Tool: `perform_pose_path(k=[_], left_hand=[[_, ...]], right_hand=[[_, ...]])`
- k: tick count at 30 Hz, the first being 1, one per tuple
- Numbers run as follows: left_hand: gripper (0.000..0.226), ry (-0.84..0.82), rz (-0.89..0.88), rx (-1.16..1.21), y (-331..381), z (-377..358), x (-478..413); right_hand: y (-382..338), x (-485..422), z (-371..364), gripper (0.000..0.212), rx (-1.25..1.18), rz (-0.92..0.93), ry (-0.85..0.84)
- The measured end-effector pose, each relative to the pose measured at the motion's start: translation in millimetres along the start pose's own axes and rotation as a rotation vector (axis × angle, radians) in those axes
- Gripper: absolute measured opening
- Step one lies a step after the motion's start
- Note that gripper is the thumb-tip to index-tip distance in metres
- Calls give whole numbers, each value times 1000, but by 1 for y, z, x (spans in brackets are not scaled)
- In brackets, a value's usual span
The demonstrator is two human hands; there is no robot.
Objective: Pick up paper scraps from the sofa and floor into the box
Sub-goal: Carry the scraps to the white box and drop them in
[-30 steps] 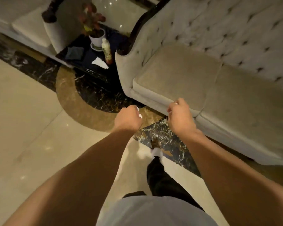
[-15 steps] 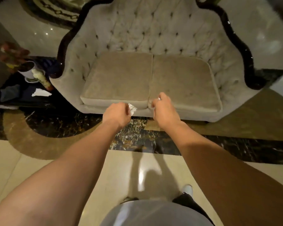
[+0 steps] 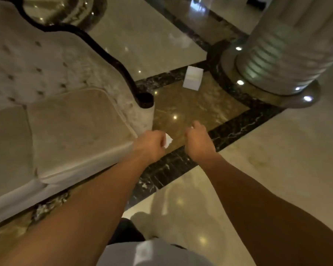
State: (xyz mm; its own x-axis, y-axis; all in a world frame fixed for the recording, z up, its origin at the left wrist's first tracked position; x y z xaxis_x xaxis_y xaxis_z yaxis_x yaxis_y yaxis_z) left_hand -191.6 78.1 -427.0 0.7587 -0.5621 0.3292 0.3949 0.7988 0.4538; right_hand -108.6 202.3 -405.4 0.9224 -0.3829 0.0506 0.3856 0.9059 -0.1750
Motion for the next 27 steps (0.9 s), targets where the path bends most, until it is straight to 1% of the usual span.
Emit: perform_pose_path(k=[4, 7, 9, 11, 13, 17, 19, 21, 24, 27], left_hand=[[17, -55, -108, -72, 82, -15, -79], [11, -109, -112, -178, 111, -21, -158], [4, -124, -100, -215, 115, -24, -207], [13, -151, -85, -269, 124, -29, -272], [21, -212, -60, -334, 137, -33, -331], [22, -226, -56, -317, 189, -20, -438], [24, -241, -75, -296, 222, -10, -479], [19, -244, -135, -301, 264, -4, -527], [13, -210, -217, -296, 320, 1, -594], [10, -194, -231, -320, 365, -1, -668]], right_hand=[[79, -41, -3, 31, -26, -119, -40], [130, -94, -15, 35, -64, -124, -46], [155, -127, -22, 37, -67, -110, -52], [188, -171, -27, 39, -80, -119, -58], [223, -216, -25, 36, -97, -169, -81], [297, -307, -8, 34, -178, -326, -87], [327, -347, 4, 30, -191, -362, -74], [360, -388, 16, 26, -188, -383, -76], [410, -449, 29, 26, -186, -398, -61], [465, -521, 29, 25, -208, -393, -55]])
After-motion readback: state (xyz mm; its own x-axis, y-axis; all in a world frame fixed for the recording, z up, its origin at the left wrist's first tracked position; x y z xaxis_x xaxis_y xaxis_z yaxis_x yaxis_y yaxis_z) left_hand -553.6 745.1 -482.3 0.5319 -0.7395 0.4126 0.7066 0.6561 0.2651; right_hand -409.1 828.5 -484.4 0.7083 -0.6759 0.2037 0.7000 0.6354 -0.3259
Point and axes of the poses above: each hand's wrist, its own x-axis away from the middle knuckle, its own z-axis out of the back of the hand, y = z × x, the point moved 7 cm from there along -x, towards the middle knuckle, and after that the axes turned 7 degrees about z, right-handed, at the moved point
